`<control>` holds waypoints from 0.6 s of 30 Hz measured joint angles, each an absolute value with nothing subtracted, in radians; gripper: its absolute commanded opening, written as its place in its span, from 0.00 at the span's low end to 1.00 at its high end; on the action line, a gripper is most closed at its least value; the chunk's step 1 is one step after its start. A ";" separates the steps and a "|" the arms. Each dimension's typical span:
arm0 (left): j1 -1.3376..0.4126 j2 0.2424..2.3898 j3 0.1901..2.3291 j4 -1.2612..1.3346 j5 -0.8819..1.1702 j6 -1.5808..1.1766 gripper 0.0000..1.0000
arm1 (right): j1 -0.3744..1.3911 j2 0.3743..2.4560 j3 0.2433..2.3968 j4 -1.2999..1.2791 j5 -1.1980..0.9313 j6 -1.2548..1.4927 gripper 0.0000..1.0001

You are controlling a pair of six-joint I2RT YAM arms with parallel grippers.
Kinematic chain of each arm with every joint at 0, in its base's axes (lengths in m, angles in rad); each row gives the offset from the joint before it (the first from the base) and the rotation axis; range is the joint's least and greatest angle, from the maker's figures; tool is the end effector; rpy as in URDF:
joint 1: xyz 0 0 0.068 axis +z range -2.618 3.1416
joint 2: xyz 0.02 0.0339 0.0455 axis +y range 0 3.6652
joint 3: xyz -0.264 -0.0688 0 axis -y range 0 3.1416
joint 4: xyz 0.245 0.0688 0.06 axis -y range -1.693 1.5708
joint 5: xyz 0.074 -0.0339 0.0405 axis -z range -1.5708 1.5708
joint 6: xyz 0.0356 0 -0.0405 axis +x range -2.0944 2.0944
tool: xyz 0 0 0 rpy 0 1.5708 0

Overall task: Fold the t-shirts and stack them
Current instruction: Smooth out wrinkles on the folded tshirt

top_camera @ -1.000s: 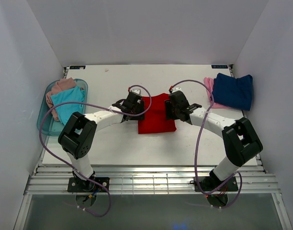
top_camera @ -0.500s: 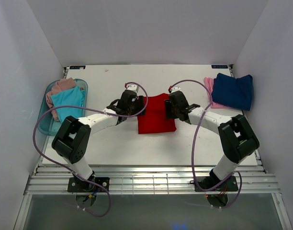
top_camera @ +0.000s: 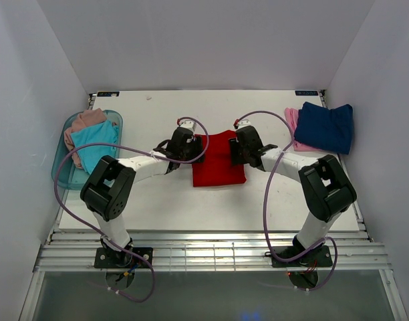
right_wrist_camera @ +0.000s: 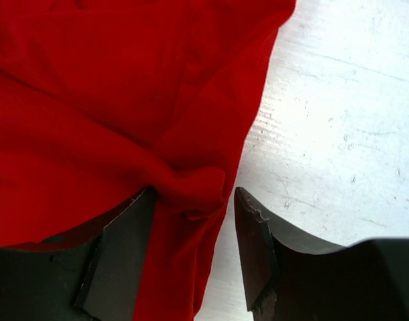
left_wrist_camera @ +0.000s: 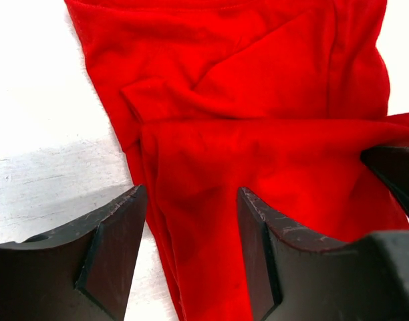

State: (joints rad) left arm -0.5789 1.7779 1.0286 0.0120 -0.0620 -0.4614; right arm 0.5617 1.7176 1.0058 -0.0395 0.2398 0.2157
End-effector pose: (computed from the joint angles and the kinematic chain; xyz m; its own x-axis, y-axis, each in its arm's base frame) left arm 0.3156 -0.2037 0.1753 -0.7299 -0.0538 -0.6814 0.2040 0.9343 -0.2923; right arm 0.3115 0.1860 0.1859 -0.6436 -0.1594 -0.7486 -0.2382 0.9712 -0.0019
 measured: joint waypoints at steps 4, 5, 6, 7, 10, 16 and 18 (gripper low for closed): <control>-0.579 1.781 1.029 0.014 -0.062 -0.461 0.65 | 0.558 1.730 1.024 -0.026 0.228 0.204 0.51; -0.579 1.781 1.030 0.016 -0.063 -0.461 0.65 | 0.558 1.732 1.029 -0.025 0.225 0.201 0.48; -0.579 1.783 1.032 0.016 -0.063 -0.461 0.64 | 0.558 1.733 1.034 -0.025 0.224 0.199 0.45; -0.579 1.787 1.036 0.017 -0.063 -0.461 0.64 | 0.558 1.735 1.039 -0.023 0.221 0.197 0.38; -0.579 1.807 1.049 0.020 -0.063 -0.461 0.59 | 0.556 1.744 1.056 -0.018 0.213 0.190 0.27; -0.579 1.833 1.065 0.022 -0.063 -0.460 0.56 | 0.556 1.776 1.075 -0.011 0.199 0.179 0.26; -0.579 1.842 1.075 0.019 -0.065 -0.460 0.54 | 0.556 1.779 1.076 -0.011 0.197 0.177 0.26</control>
